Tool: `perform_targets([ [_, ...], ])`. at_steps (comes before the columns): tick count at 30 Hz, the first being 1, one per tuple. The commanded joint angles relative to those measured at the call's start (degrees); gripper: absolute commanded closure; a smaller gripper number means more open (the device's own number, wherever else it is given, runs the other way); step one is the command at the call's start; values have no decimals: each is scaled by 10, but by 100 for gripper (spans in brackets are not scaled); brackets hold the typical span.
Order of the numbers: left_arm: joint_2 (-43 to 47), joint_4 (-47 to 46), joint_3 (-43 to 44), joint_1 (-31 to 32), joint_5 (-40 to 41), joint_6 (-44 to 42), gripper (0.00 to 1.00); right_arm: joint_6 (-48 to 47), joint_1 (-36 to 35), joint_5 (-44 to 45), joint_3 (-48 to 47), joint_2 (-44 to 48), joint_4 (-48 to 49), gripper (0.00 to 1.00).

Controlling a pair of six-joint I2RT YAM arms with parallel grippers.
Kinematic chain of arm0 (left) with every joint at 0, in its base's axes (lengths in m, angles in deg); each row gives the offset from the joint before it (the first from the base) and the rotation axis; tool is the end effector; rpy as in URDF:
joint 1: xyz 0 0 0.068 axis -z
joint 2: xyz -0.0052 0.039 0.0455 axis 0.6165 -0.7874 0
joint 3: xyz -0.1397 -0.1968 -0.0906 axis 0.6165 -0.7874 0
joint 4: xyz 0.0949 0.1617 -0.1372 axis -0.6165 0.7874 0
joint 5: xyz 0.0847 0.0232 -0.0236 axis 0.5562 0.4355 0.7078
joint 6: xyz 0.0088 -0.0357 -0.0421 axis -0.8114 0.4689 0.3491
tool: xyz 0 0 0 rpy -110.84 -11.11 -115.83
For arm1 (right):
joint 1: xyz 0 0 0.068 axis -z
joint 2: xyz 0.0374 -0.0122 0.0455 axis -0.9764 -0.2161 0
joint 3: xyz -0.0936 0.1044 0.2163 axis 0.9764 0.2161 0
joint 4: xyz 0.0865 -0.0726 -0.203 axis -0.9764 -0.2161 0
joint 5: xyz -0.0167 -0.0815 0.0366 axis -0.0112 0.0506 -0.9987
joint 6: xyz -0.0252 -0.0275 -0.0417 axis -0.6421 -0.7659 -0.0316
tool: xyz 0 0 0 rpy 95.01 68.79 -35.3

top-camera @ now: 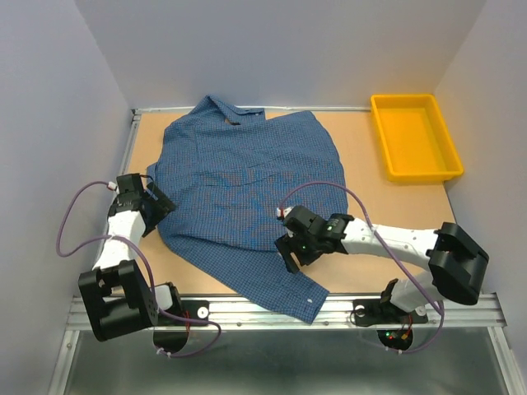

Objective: Fold and stack the long sleeve shirts
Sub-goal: Flatten the shirt out

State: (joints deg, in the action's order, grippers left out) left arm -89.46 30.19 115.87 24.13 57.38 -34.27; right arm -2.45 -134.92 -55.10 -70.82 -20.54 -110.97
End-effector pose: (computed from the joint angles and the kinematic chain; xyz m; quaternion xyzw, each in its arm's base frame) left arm 0.2127 0.0506 0.2141 -0.3157 0.8807 -0.0634 0.3474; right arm 0.1304 0.2071 0.1973 -0.3088 0.9232 0.1617 0.1620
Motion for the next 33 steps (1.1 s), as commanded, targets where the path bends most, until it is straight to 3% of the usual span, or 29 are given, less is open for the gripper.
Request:
perform_targets([
  [1, 6, -13, -7, -14, -8, -2, 12, 47, 5, 124, -22, -1, -22, 24],
  [4, 8, -12, -13, -21, -9, 2, 11, 90, 41, 173, -25, 7, -47, 26],
  [6, -3, -14, -17, -22, -9, 2, 11, 117, 76, 166, -12, 22, -55, 25],
  [10, -19, -13, -18, -29, -1, 4, 12, 134, 216, 133, 22, 60, -55, 24],
  [14, -43, -19, -18, -30, 3, 4, 12, 113, 286, 88, 26, 56, -29, 25],
  [22, -99, -35, -15, -31, -9, -9, 17, 138, 332, 75, 47, 3, 30, 34],
  [28, -155, -60, -2, -30, -19, -16, 20, 148, 354, 121, 50, -41, 61, 52],
  [33, -224, -74, 37, -30, -41, -24, 23, 148, 388, 145, 41, -78, 74, 59],
])
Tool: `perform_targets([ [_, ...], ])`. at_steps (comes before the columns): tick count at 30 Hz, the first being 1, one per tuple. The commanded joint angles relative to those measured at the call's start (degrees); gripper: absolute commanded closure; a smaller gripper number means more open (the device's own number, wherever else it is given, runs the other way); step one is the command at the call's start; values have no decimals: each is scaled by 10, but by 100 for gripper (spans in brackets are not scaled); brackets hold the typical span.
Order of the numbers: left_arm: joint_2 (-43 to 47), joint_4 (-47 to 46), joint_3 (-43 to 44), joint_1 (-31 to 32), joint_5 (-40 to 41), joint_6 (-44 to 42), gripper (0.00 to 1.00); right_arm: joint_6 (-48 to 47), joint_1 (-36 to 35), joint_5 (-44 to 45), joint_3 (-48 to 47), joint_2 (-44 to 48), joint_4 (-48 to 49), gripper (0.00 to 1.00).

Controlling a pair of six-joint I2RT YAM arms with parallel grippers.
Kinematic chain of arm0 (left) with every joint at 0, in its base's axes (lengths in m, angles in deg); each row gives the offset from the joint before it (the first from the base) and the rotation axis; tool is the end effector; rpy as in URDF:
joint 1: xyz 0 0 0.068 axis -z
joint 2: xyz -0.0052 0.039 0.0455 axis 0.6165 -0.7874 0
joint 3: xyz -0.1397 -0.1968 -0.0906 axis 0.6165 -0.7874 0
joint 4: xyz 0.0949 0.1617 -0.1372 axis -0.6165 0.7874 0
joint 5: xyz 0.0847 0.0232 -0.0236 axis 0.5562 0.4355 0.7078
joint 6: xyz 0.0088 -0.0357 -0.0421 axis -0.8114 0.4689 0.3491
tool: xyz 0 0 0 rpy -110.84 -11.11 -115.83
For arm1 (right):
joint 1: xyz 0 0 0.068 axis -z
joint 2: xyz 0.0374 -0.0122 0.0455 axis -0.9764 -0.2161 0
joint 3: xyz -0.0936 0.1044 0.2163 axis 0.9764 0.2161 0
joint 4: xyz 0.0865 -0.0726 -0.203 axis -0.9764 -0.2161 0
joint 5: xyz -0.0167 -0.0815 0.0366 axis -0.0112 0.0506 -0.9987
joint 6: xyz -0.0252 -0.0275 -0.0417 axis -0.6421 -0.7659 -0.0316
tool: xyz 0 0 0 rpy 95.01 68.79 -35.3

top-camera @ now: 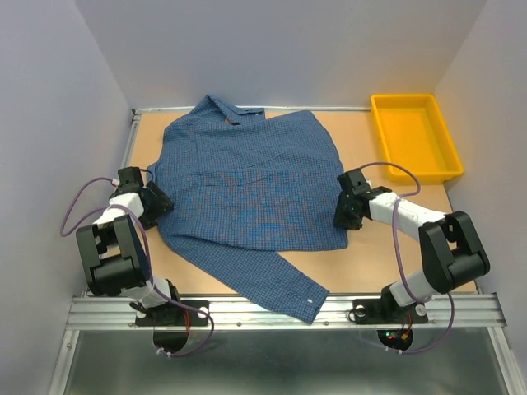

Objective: Fold and stack the long sleeve shirts
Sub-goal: Flatten the shirt out

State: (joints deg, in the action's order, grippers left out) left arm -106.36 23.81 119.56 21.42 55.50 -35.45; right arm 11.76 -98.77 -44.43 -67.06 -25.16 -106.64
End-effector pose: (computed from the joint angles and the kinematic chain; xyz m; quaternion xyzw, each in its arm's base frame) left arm 0.2529 0.0721 0.1745 -0.3311 0.8951 -0.0634 0.2918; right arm 0.2314 0.0841 0.1661 0.1326 0.9698 0.0311 0.2022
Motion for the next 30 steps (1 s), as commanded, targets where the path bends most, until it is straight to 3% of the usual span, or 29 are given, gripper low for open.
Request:
perform_targets([
  [1, -62, -12, 12, -3, -27, -11, 25, 6, 44, 39, 0, -40, 33, 59],
  [9, -143, -34, 97, 35, -67, -3, 33, 4, 101, 22, -28, -62, 50, 62],
  [14, -194, -39, 169, 36, -71, 3, 51, 1, 101, 19, -32, -49, 50, 62],
  [18, -238, -32, 239, 39, -80, 5, 51, -1, 101, 27, -30, -42, 50, 62],
  [22, -241, -11, 266, 40, -84, -1, 47, -1, 101, 18, -30, -11, 45, 59],
  [26, -157, 9, 223, 40, -43, -3, 24, -4, 102, 13, -26, 42, 28, 46],
  [30, -58, 23, 134, 40, -28, -2, 14, 0, 106, -8, -9, 83, 7, 35],
])
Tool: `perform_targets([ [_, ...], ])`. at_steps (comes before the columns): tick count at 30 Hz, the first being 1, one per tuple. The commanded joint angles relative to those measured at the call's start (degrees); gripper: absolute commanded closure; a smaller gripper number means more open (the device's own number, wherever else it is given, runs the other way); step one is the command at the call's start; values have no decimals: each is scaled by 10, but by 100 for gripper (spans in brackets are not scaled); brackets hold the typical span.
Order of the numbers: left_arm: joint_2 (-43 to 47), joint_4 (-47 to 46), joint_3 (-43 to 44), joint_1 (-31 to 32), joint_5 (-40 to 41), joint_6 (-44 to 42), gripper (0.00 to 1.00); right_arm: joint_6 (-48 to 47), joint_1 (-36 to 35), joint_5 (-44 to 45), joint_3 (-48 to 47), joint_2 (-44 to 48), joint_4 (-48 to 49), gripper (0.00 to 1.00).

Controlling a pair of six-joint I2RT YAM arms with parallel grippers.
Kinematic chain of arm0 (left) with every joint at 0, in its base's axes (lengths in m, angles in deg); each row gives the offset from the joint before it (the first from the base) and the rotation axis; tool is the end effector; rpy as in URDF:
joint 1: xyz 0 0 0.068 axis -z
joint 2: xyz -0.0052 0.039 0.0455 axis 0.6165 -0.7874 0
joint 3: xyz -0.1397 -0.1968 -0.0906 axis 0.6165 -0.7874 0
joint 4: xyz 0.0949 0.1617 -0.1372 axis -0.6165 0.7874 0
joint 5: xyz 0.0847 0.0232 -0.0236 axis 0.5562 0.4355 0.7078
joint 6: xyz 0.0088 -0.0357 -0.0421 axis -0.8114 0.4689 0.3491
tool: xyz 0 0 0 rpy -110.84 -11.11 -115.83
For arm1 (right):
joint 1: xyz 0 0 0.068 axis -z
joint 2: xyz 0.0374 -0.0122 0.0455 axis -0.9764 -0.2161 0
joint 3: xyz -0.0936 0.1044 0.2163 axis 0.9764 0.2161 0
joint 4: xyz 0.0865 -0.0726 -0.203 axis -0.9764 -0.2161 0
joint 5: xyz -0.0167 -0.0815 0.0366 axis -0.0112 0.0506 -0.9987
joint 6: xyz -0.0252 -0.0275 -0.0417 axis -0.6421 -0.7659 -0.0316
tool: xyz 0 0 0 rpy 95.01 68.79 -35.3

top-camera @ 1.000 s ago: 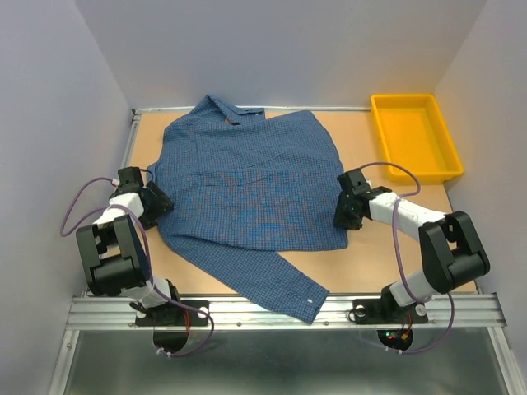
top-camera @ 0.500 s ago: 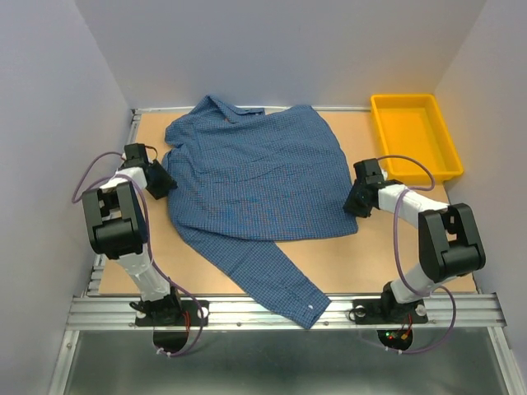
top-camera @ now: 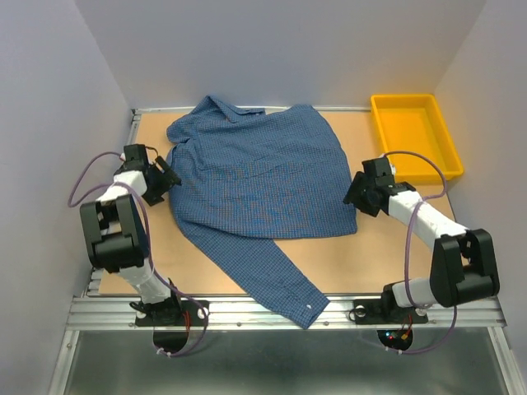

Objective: Fold and stack the long sleeve shirts
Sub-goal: Flatten the shirt out, then fold the shirt

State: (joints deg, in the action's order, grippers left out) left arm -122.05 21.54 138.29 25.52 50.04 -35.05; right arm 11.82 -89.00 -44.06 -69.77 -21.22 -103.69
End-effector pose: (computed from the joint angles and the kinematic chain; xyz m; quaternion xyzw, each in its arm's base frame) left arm 0.3367 0.0677 0.1887 -0.2791 0.8946 -0.1235 0.3265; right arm 0.2511 0.0452 0.1969 0.2176 0.9342 0.0445 0.2793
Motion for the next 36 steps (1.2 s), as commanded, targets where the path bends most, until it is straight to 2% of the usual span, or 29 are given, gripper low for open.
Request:
perform_targets([
  [1, 137, 45, -97, -1, 20, -5, 14, 4, 11, -19, 24, 58, -27, 34],
  [6, 226, 52, -220, -1, 0, 12, 19, 18, 16, -51, 52, 94, -34, 32],
  [10, 267, 45, -272, -1, -2, 30, 25, 25, 18, -56, 63, 104, -35, 32],
  [22, 267, 73, -263, 8, -8, 45, 41, 37, 27, -62, 70, 92, -28, 33],
  [23, 265, 73, -264, 11, -12, 45, 47, 37, 28, -65, 71, 91, -27, 33],
  [30, 288, 95, -267, 33, -21, 63, 48, 51, 29, -76, 86, 80, -15, 34],
  [36, 260, 97, -267, 42, -20, 66, 45, 74, 30, -66, 112, 65, -13, 34],
])
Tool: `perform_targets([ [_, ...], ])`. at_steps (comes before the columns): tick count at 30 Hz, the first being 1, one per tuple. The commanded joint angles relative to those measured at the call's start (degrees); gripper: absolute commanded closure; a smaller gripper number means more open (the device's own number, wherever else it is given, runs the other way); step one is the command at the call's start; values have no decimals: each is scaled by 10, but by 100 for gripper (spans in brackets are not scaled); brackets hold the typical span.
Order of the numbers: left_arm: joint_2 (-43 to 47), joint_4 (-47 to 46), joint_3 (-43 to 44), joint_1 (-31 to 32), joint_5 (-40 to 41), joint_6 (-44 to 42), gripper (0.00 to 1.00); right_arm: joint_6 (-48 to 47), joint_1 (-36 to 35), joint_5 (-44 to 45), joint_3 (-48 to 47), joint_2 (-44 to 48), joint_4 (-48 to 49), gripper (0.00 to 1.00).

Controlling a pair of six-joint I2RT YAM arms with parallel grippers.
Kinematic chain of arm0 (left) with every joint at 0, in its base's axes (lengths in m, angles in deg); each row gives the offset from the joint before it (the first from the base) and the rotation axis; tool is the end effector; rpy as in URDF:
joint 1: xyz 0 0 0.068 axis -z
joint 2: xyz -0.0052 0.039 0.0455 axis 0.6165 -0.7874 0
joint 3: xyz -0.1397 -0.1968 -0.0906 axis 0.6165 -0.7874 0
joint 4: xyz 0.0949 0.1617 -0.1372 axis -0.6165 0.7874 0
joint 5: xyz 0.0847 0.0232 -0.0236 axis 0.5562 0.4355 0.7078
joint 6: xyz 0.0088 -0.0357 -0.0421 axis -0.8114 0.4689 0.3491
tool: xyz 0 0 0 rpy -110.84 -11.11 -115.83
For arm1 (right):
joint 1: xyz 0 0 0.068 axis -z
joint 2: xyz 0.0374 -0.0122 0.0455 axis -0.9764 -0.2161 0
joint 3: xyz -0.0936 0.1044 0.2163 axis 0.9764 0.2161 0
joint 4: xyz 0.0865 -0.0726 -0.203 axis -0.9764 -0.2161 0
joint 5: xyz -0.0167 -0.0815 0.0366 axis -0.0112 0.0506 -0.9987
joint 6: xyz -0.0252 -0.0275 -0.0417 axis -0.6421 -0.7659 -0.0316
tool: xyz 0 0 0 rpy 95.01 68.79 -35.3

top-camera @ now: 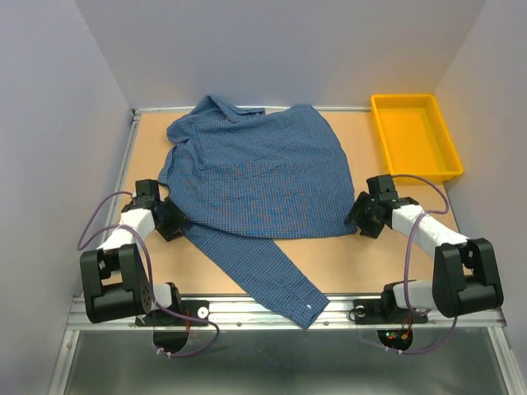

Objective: Fold and stack the long sleeve shirts
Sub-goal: Fold the shirt

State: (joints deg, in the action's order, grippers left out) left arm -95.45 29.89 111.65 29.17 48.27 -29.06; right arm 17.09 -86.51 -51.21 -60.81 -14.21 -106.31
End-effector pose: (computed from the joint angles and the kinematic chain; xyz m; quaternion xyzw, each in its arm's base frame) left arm 0.2144 0.0253 0.1739 -0.3066 0.9074 -0.1531 0.2432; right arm 0.2128 0.0328 0.1788 0.2669 0.9343 0.0897 0.2187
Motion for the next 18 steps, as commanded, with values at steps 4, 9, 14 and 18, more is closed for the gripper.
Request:
perform_targets([
  [4, -21, 13, -2, 18, -1, 8, 45, 30, 6, 6, 37, -9, 23, 34],
  [9, -42, 10, -3, 52, 10, 14, 48, 35, 6, -4, 48, -22, 41, 35],
  [14, -32, 11, -3, 57, 15, 17, 64, 32, 6, -6, 56, -30, 54, 42],
  [18, -17, 33, 5, 58, 23, 13, 84, 23, 6, 0, 54, -31, 55, 59],
])
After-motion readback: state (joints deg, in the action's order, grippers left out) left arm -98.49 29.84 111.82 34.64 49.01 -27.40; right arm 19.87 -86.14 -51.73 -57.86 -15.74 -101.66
